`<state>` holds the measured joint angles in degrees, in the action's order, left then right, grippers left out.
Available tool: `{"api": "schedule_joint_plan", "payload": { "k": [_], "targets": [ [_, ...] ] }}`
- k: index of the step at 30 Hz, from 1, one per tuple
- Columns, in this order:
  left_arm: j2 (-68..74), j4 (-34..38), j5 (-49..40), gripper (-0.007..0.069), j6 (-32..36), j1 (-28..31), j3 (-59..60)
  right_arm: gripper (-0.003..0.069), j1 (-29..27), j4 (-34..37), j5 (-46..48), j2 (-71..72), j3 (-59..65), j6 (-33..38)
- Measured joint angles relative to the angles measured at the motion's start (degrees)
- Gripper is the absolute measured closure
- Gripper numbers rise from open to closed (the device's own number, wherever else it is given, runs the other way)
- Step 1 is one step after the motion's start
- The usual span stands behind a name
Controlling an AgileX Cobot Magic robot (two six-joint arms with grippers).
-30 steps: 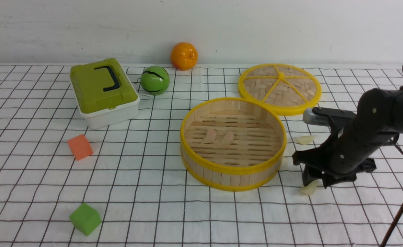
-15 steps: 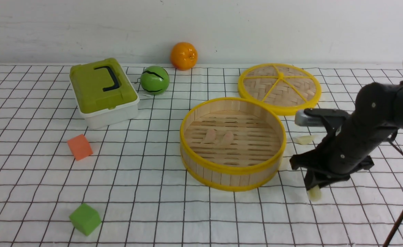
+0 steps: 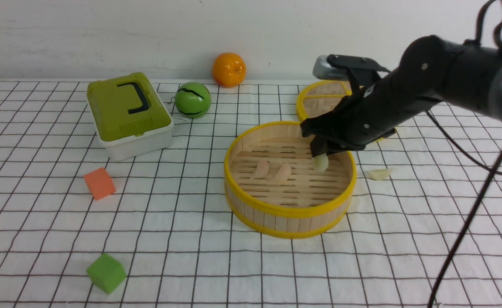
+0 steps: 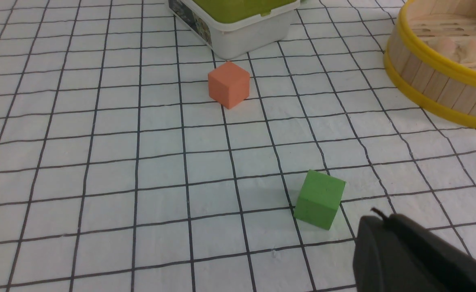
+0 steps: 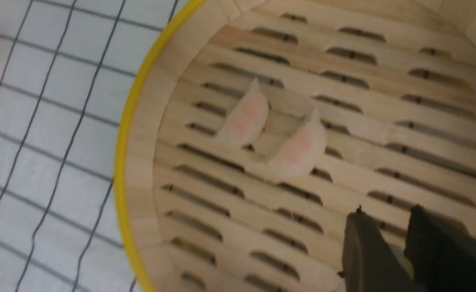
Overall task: Put the dumplings into the steamer on the table with the white tablecloth.
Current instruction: 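Place the dumpling in the bamboo steamer basket with the right gripper, then reach for and grasp a dumpling lying on the table beside the steamer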
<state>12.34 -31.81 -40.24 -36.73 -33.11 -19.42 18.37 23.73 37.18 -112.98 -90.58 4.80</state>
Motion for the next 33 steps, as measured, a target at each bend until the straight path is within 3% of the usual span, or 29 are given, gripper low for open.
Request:
{"api": "schedule_joint_plan", "payload": {
  "k": [8, 16, 19, 24, 29, 33],
  "targets": [
    [0.0, -0.4, 0.0, 0.0637, 0.0, 0.0, 0.0, 0.051, -0.1, 0.1, -1.6, -9.1, -3.1, -4.0],
    [0.0, -0.4, 0.0, 0.0636, 0.0, 0.0, 0.0, 0.0249, -0.1, 0.4, -1.8, -7.7, -3.1, -4.8],
    [0.0, -0.5, -0.1, 0.0633, 0.0, 0.0, 0.0, 0.0184, -0.5, 0.5, -1.6, -4.9, -3.9, -4.8],
    [0.0, -0.5, -0.1, 0.0629, 0.0, 0.0, 0.0, 0.0176, -3.4, -1.5, -1.1, -0.4, -5.5, -5.2],
    [0.0, -0.6, -0.1, 0.0627, 0.0, 0.0, 0.0, 0.0225, -10.5, -9.1, 2.1, -0.7, -5.9, -10.7],
    [0.0, -0.6, -0.1, 0.0627, 0.0, 0.0, 0.0, 0.0249, -12.6, -11.4, 2.8, -4.3, -5.9, -8.2]
  ]
}}
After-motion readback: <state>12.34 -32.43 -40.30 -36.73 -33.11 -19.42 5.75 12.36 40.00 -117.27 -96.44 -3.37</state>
